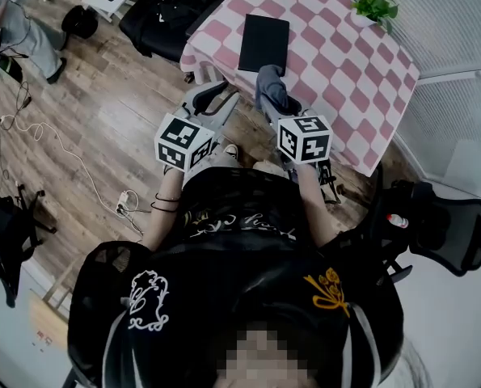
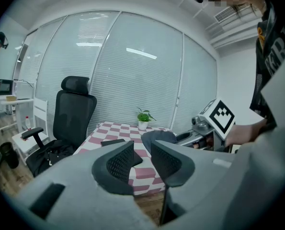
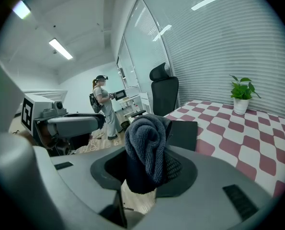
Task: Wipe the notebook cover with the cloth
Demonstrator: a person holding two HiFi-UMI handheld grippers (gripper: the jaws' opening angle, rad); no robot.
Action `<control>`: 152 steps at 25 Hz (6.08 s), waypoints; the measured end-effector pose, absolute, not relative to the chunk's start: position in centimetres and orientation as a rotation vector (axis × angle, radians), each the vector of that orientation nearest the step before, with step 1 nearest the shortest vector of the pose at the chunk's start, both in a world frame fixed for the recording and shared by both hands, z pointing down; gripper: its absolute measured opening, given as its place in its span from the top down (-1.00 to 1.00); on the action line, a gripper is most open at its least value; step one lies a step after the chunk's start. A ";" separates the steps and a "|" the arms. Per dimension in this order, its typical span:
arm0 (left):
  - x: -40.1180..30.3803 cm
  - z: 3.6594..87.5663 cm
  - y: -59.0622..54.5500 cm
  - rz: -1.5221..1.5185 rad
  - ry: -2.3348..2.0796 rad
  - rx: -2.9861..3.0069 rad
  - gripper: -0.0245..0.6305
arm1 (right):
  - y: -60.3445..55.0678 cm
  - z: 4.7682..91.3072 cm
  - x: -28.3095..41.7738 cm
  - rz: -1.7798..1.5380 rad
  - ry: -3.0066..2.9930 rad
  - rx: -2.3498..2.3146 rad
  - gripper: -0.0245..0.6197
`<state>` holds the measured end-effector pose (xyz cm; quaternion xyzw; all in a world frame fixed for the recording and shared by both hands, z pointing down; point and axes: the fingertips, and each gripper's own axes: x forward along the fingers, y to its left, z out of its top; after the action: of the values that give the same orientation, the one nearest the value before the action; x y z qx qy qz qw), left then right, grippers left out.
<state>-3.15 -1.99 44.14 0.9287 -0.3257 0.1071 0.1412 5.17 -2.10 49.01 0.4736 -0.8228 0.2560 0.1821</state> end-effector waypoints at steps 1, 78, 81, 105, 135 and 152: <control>-3.6 44.2 -2.1 0.312 -0.942 2.679 0.56 | -2.2 49.1 5.0 0.725 -2.318 1.340 0.58; -3.0 50.7 -14.8 0.411 -1.012 2.473 0.56 | -14.0 63.9 1.9 0.734 -2.106 0.825 0.58; -2.6 50.9 -14.3 0.416 -0.992 2.475 0.56 | -13.1 64.0 1.7 0.727 -2.100 0.782 0.58; 0.8 49.9 -16.9 0.480 -0.901 2.547 0.56 | -30.4 64.1 11.1 0.772 -1.974 1.048 0.58; -0.1 50.1 -16.1 0.435 -0.915 2.524 0.56 | -16.9 63.9 8.0 0.763 -2.021 0.955 0.58; 1.2 50.6 -13.8 0.434 -0.853 2.540 0.56 | -12.0 64.2 7.2 0.736 -2.005 0.920 0.58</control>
<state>1.23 -13.85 50.59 0.9145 -0.3072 0.1562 0.2117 7.22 -12.04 64.17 0.3631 -0.7913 0.2905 0.3970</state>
